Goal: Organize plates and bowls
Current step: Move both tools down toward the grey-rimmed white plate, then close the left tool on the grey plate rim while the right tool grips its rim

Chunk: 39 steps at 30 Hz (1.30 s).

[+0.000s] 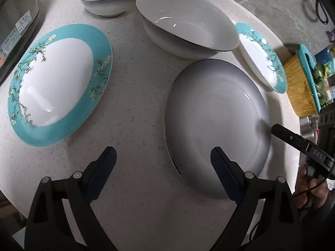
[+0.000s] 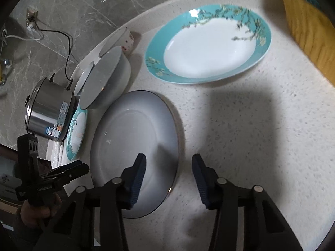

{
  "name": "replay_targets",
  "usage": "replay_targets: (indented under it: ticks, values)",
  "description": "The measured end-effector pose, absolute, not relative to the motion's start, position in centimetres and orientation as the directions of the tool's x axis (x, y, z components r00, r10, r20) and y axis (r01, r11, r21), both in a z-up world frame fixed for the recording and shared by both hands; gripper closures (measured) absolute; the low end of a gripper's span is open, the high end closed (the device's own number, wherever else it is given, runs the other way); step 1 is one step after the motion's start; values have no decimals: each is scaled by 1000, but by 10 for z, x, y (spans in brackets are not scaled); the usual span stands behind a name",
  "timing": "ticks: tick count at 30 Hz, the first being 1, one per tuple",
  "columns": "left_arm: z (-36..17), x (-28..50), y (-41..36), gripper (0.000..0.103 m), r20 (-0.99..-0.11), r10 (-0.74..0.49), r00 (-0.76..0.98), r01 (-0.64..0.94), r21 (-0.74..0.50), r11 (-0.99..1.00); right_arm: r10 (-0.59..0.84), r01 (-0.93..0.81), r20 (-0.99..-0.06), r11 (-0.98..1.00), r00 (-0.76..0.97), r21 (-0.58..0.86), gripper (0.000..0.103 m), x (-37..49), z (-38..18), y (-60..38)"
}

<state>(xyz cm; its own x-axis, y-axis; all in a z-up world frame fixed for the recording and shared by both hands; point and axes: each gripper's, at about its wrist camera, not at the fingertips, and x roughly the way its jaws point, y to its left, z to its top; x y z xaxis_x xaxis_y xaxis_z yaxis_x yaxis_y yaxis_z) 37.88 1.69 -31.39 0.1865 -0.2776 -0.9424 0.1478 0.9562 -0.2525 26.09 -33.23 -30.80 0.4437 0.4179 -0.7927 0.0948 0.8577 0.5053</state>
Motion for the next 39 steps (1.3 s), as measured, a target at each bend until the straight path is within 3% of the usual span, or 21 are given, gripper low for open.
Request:
replay_targets:
  ticks: [2,6,9,12,17,19,21,23,39]
  values:
    - [-315,380,15,13,-942,-281,182,148,-256,955,452,67,-778,846,436,530,54,264,-312,-337]
    - [-321,391,18,46,-924,-349,158,139,-329,934,526,22,-738,808,422,589,57,274,-317,-347]
    - [-322,401,23,54,-914,-370,168,129,-352,927,616,-1,-685,744,388,669,54,283,-324,-356]
    - [-320,411,23,55,-911,-377,165,129,-359,924,691,-32,-627,680,360,732,42,286,-328,-362]
    - [-320,424,15,55,-906,-400,140,188,-373,909,735,-79,-602,652,312,754,42,290,-328,-363]
    - [-319,428,11,55,-904,-406,130,219,-374,901,729,-94,-616,664,299,741,44,293,-326,-360]
    - [-319,429,10,55,-903,-411,125,235,-376,896,723,-98,-633,676,277,730,59,294,-328,-357]
    - [-322,430,5,55,-902,-416,114,247,-380,892,725,-85,-638,676,260,732,65,295,-331,-357]
    - [-325,430,-8,55,-906,-420,51,295,-388,873,700,-5,-679,697,223,717,65,300,-330,-355]
